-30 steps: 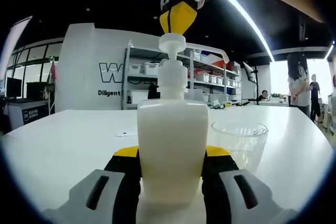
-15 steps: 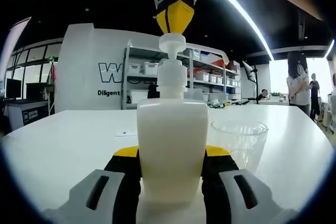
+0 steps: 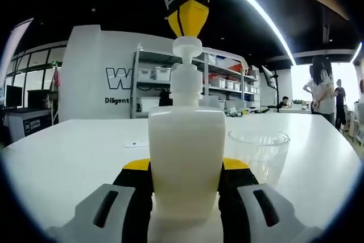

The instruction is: Hold the bottle steady, press the pump all the way down and release, and repeat the specified number of times to dispense into the cup

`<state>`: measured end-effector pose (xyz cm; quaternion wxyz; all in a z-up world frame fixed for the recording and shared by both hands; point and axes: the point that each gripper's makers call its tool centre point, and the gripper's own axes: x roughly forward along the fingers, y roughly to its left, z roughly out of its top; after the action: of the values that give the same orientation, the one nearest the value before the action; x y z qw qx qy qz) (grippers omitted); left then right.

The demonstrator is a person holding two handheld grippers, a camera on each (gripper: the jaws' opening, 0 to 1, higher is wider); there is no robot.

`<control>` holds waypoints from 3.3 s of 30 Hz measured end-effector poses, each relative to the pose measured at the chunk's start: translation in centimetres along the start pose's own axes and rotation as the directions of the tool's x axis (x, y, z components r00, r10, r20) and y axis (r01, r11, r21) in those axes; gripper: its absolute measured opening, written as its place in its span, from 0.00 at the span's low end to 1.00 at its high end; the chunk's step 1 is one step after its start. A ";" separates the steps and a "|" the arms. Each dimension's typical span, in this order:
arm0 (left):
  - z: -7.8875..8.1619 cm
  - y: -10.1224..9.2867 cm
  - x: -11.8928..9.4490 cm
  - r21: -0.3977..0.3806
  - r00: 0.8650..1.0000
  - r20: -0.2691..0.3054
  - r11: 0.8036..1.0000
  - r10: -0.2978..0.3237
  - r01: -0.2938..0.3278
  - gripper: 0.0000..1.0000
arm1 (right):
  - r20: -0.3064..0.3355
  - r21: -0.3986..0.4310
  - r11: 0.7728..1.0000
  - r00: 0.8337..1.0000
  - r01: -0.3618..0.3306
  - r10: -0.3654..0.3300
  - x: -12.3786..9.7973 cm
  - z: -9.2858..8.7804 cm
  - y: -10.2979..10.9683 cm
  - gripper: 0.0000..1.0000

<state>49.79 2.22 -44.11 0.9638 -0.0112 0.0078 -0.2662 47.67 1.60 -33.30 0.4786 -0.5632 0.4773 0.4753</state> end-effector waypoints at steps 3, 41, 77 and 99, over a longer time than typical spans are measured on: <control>0.0 -0.1 0.0 0.000 1.000 -0.001 1.000 -0.006 0.006 0.43 | 0.008 0.023 1.000 1.000 0.000 -0.001 0.0 0.1 0.0 0.00; -0.2 -0.6 0.1 -0.001 1.000 -0.006 1.000 -0.026 0.026 0.42 | -0.024 0.100 0.995 1.000 -0.016 0.018 0.6 0.0 -0.3 0.00; -0.3 -0.4 -0.2 -0.002 1.000 -0.015 1.000 -0.025 0.025 0.42 | -0.031 0.127 0.992 0.999 -0.021 0.025 0.7 0.2 -0.1 0.00; -0.5 -0.4 -0.2 -0.009 0.999 -0.034 1.000 -0.027 0.027 0.42 | -0.141 0.005 0.999 0.989 -0.041 0.042 0.7 0.0 0.1 0.00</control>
<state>49.44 1.96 -44.56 0.9598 -0.0108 0.0253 -0.2793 47.61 1.50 -34.00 0.4342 -0.5850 0.5222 0.4434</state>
